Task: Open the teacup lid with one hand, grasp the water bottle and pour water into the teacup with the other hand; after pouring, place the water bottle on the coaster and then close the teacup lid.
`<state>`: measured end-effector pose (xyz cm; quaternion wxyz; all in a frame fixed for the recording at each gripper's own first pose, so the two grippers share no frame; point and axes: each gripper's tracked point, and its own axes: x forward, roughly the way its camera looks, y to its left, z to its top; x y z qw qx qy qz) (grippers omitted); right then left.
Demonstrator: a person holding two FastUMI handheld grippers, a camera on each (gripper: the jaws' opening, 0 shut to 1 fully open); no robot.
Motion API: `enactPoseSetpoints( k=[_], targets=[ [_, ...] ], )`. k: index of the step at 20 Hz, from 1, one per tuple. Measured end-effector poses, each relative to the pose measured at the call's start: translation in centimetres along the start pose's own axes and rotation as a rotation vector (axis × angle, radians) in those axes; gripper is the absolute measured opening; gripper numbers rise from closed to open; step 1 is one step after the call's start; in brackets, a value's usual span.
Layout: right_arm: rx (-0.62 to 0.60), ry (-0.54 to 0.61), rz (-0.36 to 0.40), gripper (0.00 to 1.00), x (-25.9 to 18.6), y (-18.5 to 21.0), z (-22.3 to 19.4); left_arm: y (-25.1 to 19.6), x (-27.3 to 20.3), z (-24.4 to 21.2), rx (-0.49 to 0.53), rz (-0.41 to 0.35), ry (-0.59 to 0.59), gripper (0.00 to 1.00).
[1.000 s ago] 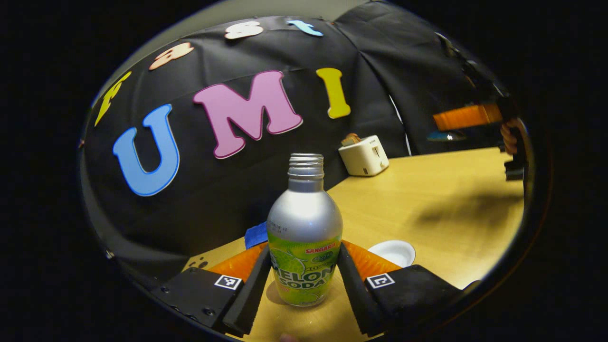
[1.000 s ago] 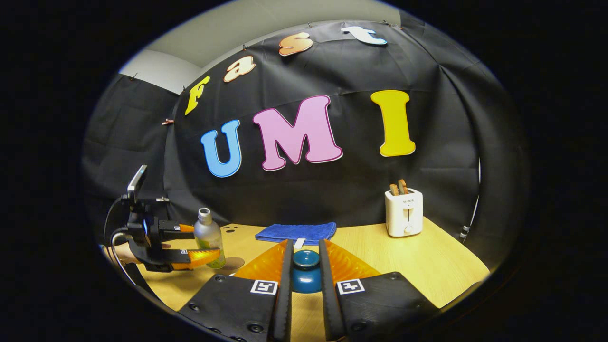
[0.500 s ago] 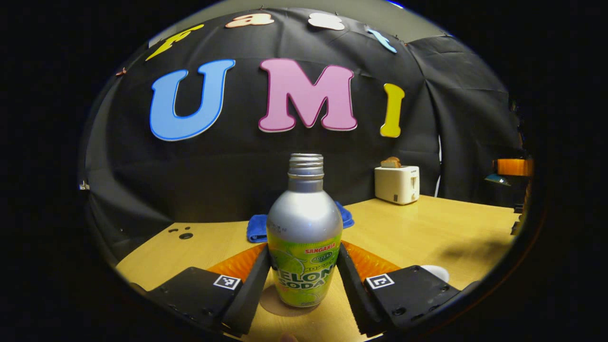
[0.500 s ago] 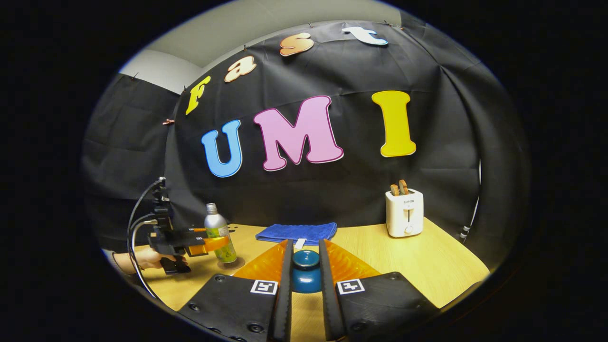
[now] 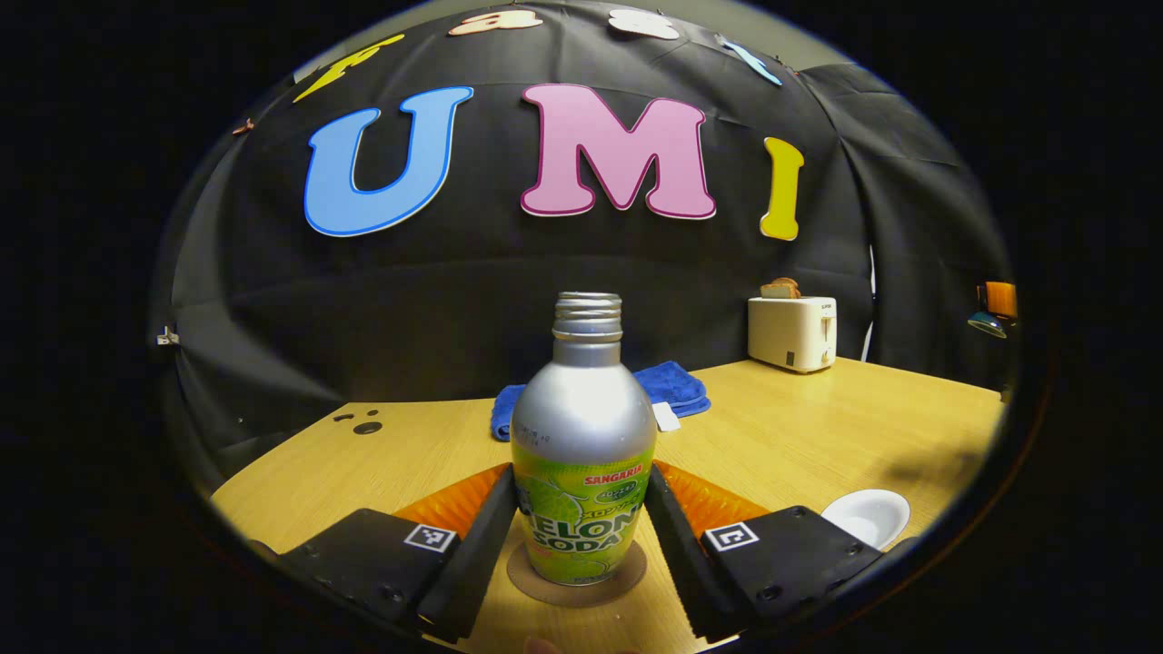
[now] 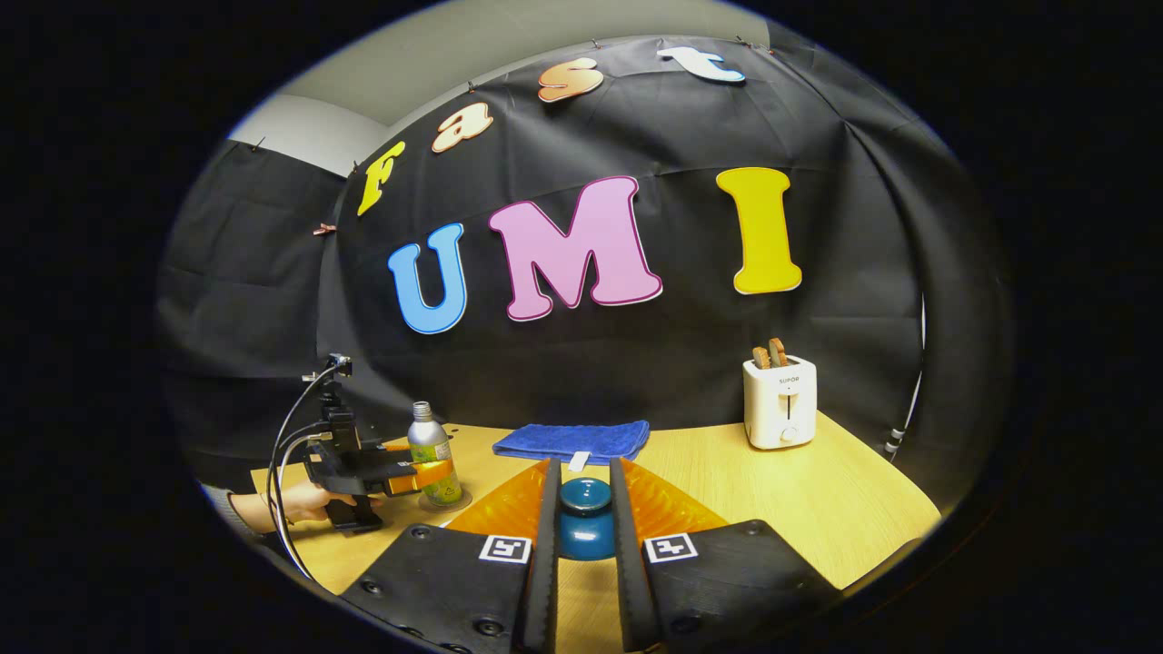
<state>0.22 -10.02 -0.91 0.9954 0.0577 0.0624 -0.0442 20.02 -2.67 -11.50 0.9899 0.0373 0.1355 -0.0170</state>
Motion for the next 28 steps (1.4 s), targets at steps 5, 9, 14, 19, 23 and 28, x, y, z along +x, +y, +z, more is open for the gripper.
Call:
enactPoseSetpoints(
  k=[5, 9, 14, 19, 23, 28],
  targets=[
    [0.014, 0.005, 0.014, 0.30, 0.2, 0.4, -0.3, 0.3, -1.3, -0.4, 0.003, 0.020, 0.024, 0.94],
    [0.019, 0.017, 0.054, 0.36, 0.8, 2.3, -1.3, 0.7, -4.0, -0.8, 0.072, 0.043, 0.005, 0.93],
    [0.056, 0.056, 0.167, 0.26, 3.1, 8.3, -4.4, 2.1, -10.1, 0.4, 0.014, 0.069, -0.088, 0.96],
    [0.040, 0.146, 0.194, 0.31, 6.4, 12.5, -8.8, 3.1, -13.8, 2.9, -0.034, 0.100, -0.162, 0.95],
    [-0.014, 0.188, 0.177, 0.31, 7.8, 13.6, -11.2, 3.5, -14.7, 2.2, -0.048, 0.101, -0.160, 0.96],
    [-0.055, 0.236, 0.143, 0.31, 9.1, 13.9, -13.7, 3.9, -14.3, 1.5, -0.084, 0.094, -0.143, 0.96]
  ],
)
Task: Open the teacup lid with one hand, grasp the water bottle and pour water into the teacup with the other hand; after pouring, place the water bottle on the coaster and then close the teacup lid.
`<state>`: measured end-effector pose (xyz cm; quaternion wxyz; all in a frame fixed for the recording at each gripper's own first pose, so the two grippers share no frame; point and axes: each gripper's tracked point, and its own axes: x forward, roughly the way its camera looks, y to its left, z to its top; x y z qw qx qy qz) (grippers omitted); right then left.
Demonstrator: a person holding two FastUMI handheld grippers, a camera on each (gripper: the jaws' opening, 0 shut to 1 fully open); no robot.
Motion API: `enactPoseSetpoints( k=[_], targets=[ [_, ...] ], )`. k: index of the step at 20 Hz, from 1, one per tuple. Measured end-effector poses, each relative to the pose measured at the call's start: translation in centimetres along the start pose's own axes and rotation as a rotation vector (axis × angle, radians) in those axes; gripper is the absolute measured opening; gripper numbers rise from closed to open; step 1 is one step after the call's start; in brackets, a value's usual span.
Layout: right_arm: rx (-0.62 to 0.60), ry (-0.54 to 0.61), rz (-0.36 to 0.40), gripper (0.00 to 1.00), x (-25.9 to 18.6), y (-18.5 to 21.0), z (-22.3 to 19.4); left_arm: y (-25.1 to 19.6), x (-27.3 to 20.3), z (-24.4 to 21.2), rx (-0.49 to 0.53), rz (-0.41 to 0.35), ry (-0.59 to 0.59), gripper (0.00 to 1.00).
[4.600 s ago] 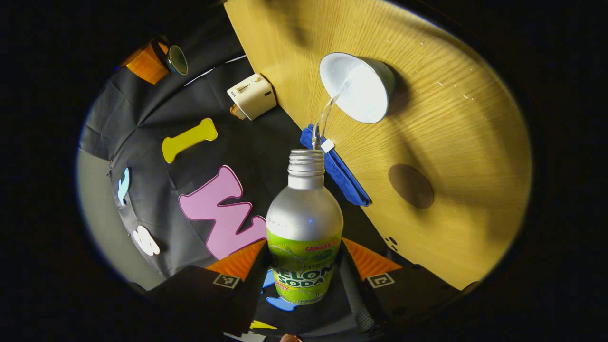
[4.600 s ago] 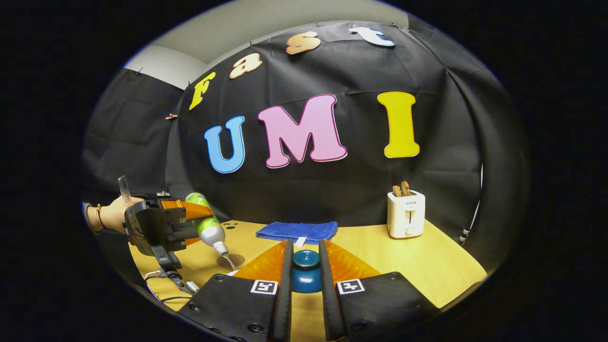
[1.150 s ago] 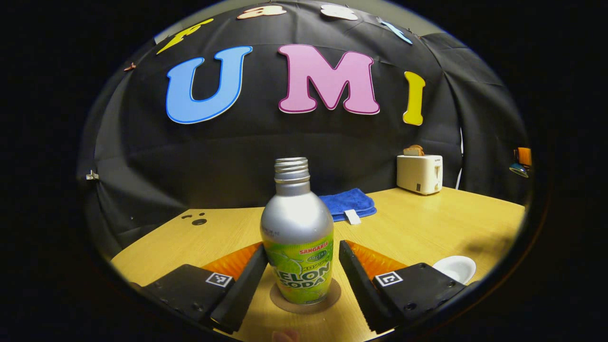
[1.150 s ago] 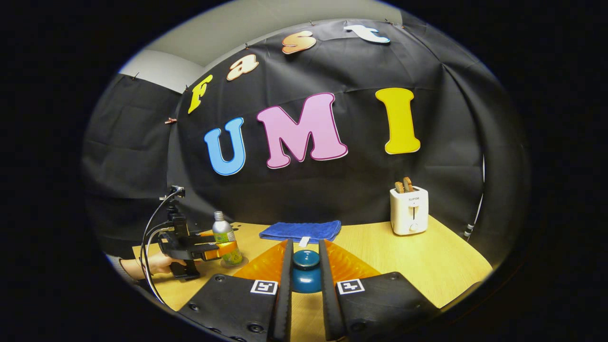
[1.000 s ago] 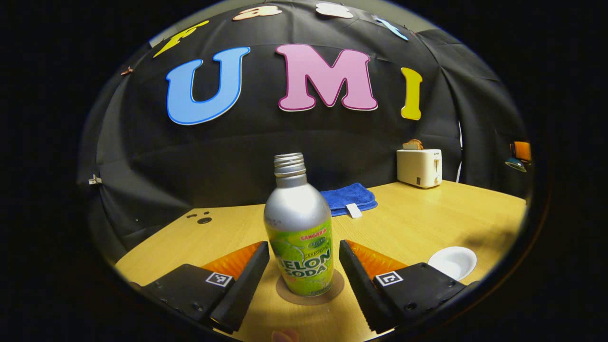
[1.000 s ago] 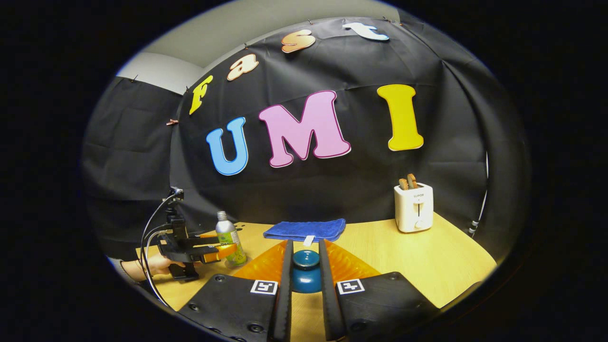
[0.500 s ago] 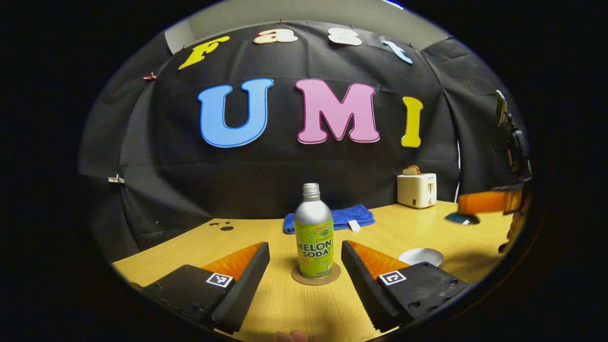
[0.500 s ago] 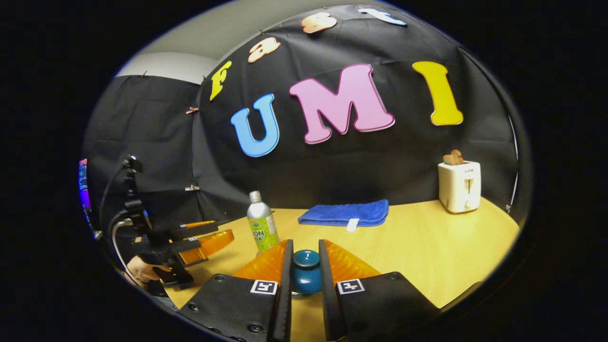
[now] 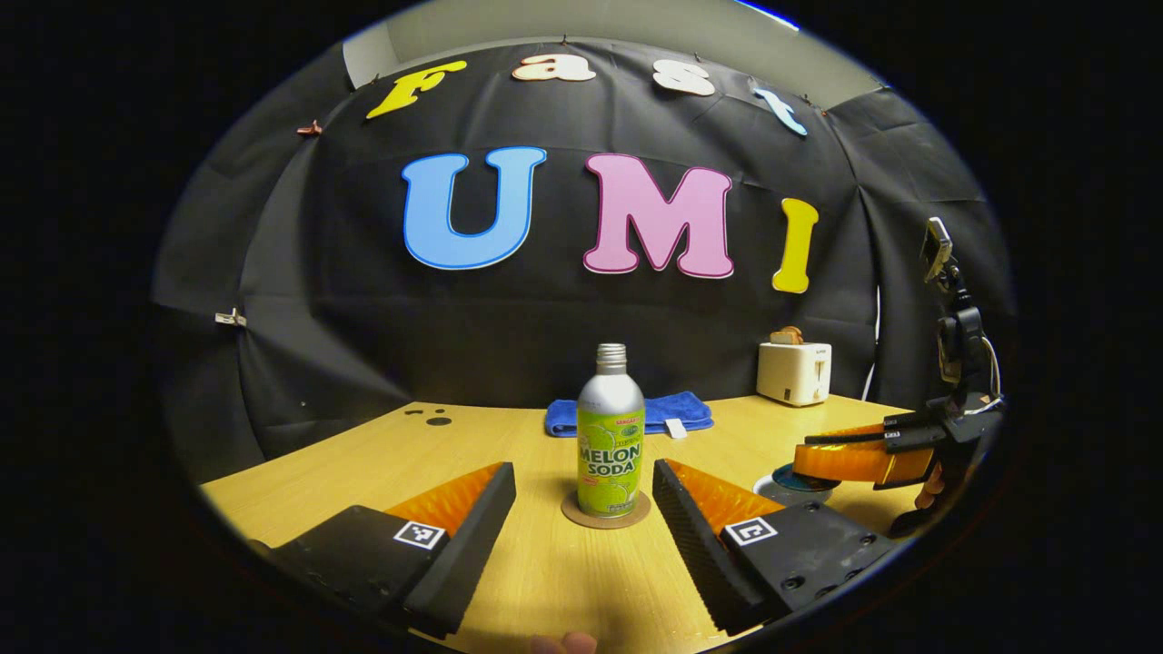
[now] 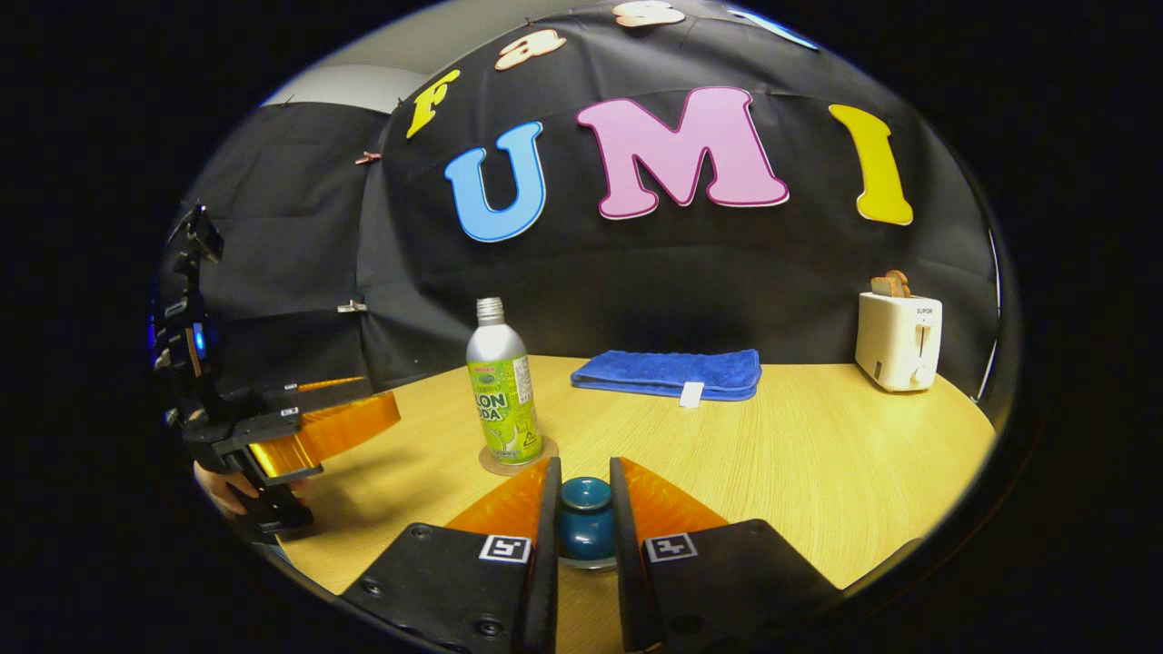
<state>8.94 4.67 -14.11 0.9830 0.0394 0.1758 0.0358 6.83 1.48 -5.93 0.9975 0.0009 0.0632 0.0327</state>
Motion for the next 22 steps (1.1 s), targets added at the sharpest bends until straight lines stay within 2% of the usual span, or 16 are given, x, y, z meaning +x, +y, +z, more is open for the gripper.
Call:
enactPoseSetpoints(
  k=[6, 7, 8, 9, 10, 11, 12, 15, 16, 17, 18, 22],
  targets=[
    [-0.018, 0.035, -0.010, 0.31, 0.8, -0.3, -1.4, -0.3, -0.2, -0.1, 0.004, -0.013, 0.001, 0.96],
    [-0.021, 0.042, -0.008, 0.26, 0.8, -0.2, -1.6, -0.3, -0.2, -0.1, 0.006, -0.012, 0.001, 0.96],
    [-0.022, 0.050, -0.002, 0.31, 0.7, -0.2, -1.6, -0.3, -0.3, 0.0, 0.003, -0.012, 0.001, 0.96],
    [-0.022, 0.056, 0.001, 0.27, 0.6, -0.2, -1.7, -0.6, -1.1, -0.8, 0.000, -0.013, 0.002, 0.96],
    [-0.021, 0.061, -0.001, 0.33, 0.6, -0.2, -1.8, -0.3, -0.3, -0.1, 0.000, -0.012, 0.003, 0.96],
    [-0.021, 0.065, 0.001, 0.34, 0.5, -0.3, -1.8, -0.3, -0.3, -0.2, 0.003, -0.013, 0.005, 0.96],
    [-0.019, 0.064, -0.001, 0.30, 0.3, -0.3, -1.7, -0.3, -0.4, -0.2, 0.007, -0.012, 0.004, 0.96],
    [0.013, 0.010, -0.002, 0.43, -0.9, -0.7, 0.4, -0.6, -1.3, -0.4, 0.003, -0.010, -0.007, 0.96],
    [0.033, -0.027, 0.008, 0.57, -1.6, -0.6, 1.5, -0.8, -1.4, -0.3, 0.001, -0.013, -0.009, 0.96],
    [0.044, -0.064, 0.017, 0.55, -2.6, -0.5, 2.9, -0.9, -1.5, -0.2, -0.002, -0.019, -0.011, 0.96],
    [0.041, -0.100, 0.019, 0.71, -3.8, -0.5, 4.1, -1.1, -1.8, 0.1, -0.006, -0.025, -0.012, 0.96],
    [-0.027, -0.218, -0.026, 0.87, -8.6, -1.9, 7.4, -2.9, -2.8, 1.1, -0.007, -0.056, -0.025, 0.96]
  ],
)
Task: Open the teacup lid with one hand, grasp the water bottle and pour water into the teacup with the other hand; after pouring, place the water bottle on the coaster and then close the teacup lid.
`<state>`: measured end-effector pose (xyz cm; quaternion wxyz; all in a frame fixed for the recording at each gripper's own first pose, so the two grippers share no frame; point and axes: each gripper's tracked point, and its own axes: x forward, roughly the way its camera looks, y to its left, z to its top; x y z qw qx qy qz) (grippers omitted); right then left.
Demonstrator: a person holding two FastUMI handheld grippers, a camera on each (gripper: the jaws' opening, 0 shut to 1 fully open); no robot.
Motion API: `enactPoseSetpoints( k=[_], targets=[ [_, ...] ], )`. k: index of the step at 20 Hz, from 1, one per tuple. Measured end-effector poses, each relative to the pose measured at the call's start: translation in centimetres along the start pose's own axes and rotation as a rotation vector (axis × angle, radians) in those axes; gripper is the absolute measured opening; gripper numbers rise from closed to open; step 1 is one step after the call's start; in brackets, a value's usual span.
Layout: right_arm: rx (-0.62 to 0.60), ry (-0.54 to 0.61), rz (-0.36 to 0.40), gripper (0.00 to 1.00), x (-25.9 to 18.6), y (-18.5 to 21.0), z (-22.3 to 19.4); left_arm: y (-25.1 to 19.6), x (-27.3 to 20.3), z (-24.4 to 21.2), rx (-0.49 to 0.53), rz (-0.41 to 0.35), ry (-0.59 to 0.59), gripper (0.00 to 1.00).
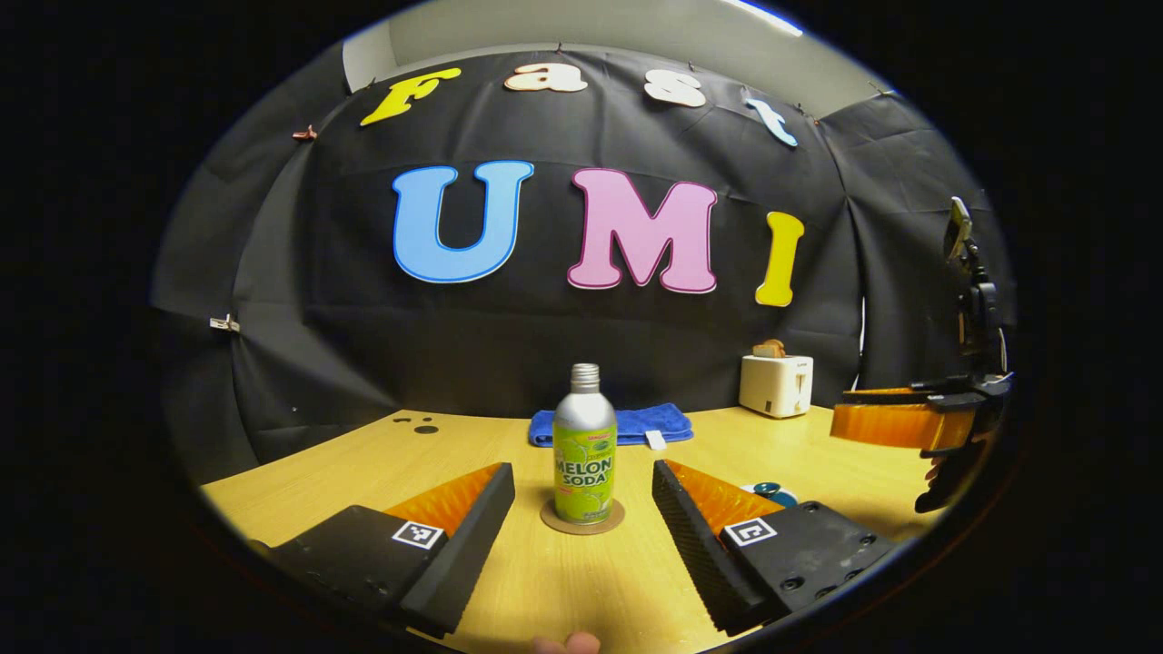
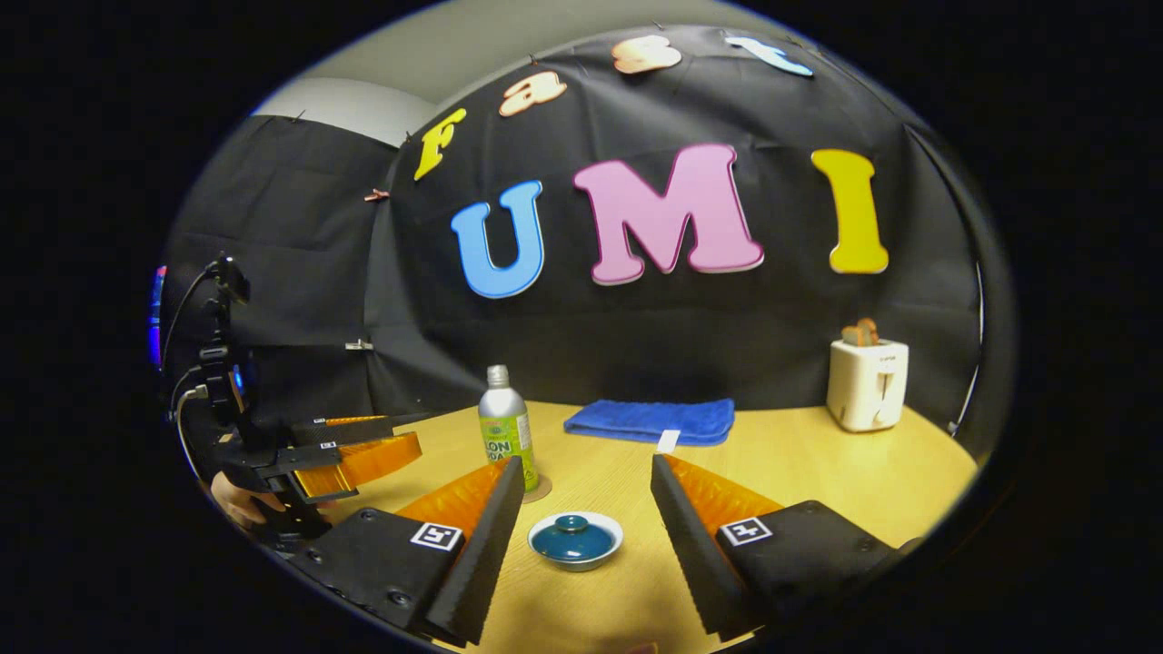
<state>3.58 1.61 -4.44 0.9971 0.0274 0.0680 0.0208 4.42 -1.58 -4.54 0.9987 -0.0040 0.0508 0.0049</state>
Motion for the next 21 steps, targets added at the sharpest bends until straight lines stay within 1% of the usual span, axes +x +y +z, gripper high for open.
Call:
enactPoseSetpoints(
  k=[2, 5, 8, 13, 16, 21],
  targets=[
    [-0.019, -0.032, -0.014, 0.92, -1.7, -0.6, 1.0, -0.9, -0.5, 0.5, 0.015, -0.011, -0.007, 0.96],
    [-0.011, -0.076, -0.037, 0.94, -3.4, -1.4, 1.9, -2.3, -1.2, 0.7, 0.021, -0.037, -0.009, 0.96],
    [-0.007, -0.074, -0.048, 0.94, -3.8, -1.8, 2.1, -2.4, -1.2, 0.5, 0.018, -0.042, -0.001, 0.96],
    [-0.026, -0.055, -0.046, 0.94, -3.9, -1.7, 1.5, -1.2, -1.1, -0.2, 0.006, -0.015, 0.015, 0.96],
    [-0.028, -0.044, -0.040, 0.94, -4.1, -1.6, 1.2, -1.1, -1.0, -0.2, 0.013, -0.012, 0.016, 0.96],
    [-0.025, -0.047, -0.044, 0.94, -4.2, -1.7, 1.4, -1.5, -0.9, -0.5, 0.008, -0.024, 0.021, 0.96]
  ],
)
